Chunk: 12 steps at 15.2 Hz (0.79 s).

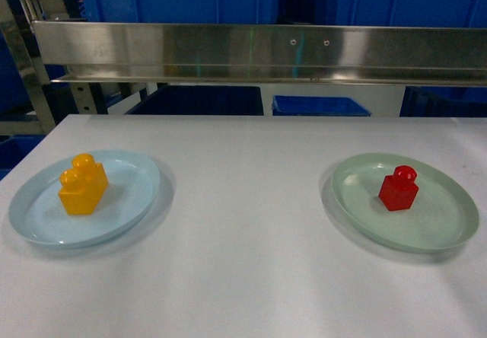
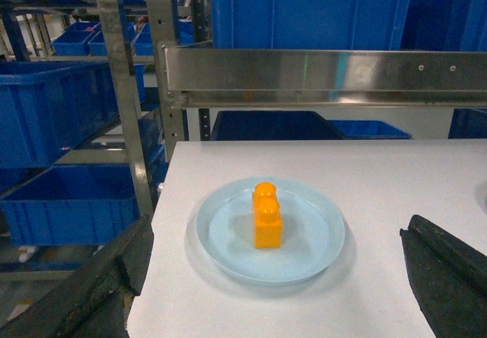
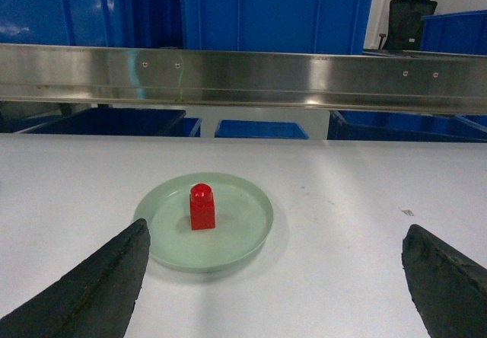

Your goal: Sort and place red and yellow blocks in left bins

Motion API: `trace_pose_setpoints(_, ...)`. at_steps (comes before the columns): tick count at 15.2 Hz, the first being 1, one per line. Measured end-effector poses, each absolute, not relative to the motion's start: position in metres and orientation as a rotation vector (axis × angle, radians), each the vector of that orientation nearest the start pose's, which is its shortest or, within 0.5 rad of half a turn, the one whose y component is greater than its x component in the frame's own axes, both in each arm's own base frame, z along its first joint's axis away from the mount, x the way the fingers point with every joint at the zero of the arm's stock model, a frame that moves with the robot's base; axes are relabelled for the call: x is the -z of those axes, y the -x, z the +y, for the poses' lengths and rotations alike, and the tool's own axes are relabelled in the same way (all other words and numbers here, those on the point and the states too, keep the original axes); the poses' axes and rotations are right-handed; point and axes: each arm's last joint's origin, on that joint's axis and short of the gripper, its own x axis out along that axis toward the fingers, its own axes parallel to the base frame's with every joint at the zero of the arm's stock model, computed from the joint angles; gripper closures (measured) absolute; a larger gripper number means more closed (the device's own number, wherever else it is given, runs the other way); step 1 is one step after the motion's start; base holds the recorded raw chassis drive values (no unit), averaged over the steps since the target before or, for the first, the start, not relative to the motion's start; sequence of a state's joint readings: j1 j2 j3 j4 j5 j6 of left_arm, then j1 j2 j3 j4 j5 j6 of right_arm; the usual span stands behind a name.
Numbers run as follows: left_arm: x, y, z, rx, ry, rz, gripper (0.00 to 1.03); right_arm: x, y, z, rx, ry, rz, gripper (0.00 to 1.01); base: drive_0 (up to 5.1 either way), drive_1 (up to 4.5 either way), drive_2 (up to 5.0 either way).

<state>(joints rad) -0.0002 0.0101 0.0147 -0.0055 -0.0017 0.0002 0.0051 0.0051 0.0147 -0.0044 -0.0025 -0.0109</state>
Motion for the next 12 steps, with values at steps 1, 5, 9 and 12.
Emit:
trace_pose_setpoints(1, -0.1672, -0.0975, 0.0000, -0.002, 0.000, 0.001, 0.05, -0.1677, -0.0971, 0.0006, -0.008, 0.011, -0.005, 0.03, 0.0, 0.00, 0.0)
trace_pose_setpoints(5, -0.1672, -0.0974, 0.0000, -0.002, -0.001, 0.001, 0.05, -0.1677, -0.0971, 0.0006, -0.008, 0.011, -0.006, 0.03, 0.0, 0.00, 0.0)
trace_pose_setpoints(9, -0.1672, -0.0974, 0.0000, -0.002, 0.000, 0.001, 0.05, -0.1677, -0.0971, 0.0006, -0.008, 0.011, -0.006, 0.03, 0.0, 0.00, 0.0)
trace_pose_setpoints(12, -0.1672, -0.0975, 0.0000, -0.002, 0.000, 0.001, 0.05, -0.1677, -0.0971, 0.0006, -0.008, 0.011, -0.005, 0.03, 0.0, 0.00, 0.0)
